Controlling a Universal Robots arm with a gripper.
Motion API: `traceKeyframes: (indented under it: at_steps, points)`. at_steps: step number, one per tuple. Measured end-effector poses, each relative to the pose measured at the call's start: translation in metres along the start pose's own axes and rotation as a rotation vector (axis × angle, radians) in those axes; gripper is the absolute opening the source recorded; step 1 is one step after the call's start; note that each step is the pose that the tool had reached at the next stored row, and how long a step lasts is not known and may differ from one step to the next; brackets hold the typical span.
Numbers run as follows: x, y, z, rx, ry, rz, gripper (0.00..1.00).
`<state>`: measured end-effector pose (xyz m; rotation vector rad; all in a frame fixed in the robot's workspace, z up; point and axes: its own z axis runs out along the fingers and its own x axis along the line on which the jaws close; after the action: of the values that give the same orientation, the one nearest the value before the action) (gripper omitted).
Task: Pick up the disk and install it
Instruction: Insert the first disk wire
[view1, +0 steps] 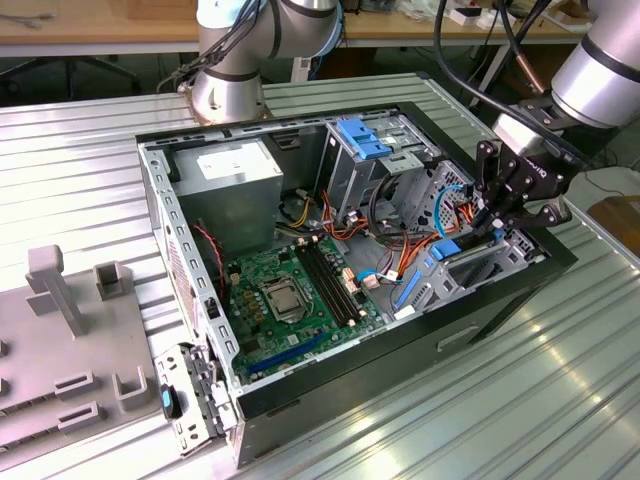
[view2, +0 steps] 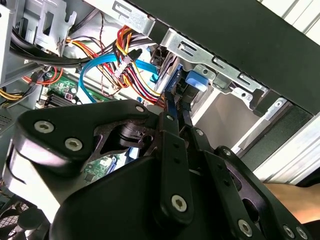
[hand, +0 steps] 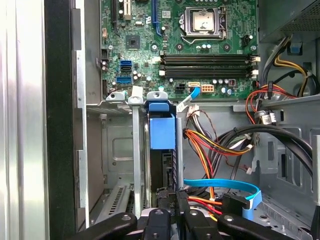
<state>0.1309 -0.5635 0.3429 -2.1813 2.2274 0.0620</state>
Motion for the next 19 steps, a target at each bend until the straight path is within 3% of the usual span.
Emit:
traceKeyframes:
  at_steps: [6, 19]
  points:
    - [-0.0003, 0.0, -0.0035, 0.0, 0.0001, 0.0, 0.17]
    - [-0.0001, 0.0009, -0.0016, 0.0001, 0.0004, 0.0, 0.17]
